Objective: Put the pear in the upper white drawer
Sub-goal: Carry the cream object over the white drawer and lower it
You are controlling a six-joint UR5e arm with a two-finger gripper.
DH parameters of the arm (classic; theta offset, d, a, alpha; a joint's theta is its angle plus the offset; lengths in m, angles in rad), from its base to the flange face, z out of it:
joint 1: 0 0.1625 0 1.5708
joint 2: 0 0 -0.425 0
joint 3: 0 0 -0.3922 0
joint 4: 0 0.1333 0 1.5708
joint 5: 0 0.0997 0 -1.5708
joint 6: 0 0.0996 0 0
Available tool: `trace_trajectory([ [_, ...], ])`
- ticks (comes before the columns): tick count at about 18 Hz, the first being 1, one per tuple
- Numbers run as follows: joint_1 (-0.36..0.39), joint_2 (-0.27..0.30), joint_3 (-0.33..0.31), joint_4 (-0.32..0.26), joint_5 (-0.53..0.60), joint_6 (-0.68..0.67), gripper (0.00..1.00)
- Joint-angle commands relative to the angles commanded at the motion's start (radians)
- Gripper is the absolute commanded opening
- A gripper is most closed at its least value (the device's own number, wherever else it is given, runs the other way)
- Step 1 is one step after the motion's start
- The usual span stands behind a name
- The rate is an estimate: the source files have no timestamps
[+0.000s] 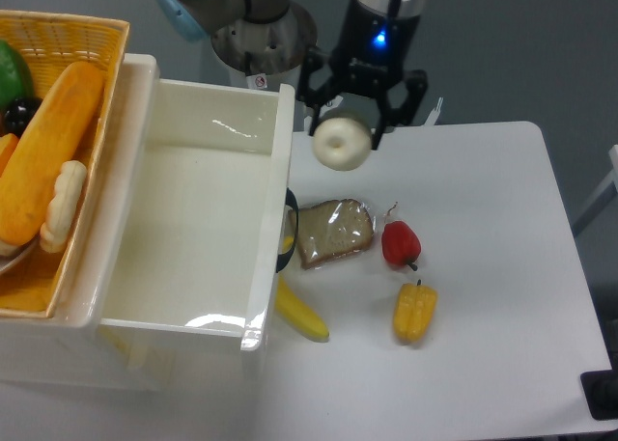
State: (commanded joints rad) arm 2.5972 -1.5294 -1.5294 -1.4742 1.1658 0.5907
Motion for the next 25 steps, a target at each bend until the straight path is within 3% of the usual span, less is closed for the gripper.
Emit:
trace_trajectory([
  [10, -0.089, -0.003, -0.008, -0.051, 0.0, -0.037, 0.56],
  [25, -0.195, -0.017, -0.083, -0.049, 0.006, -0.066, 0.57],
])
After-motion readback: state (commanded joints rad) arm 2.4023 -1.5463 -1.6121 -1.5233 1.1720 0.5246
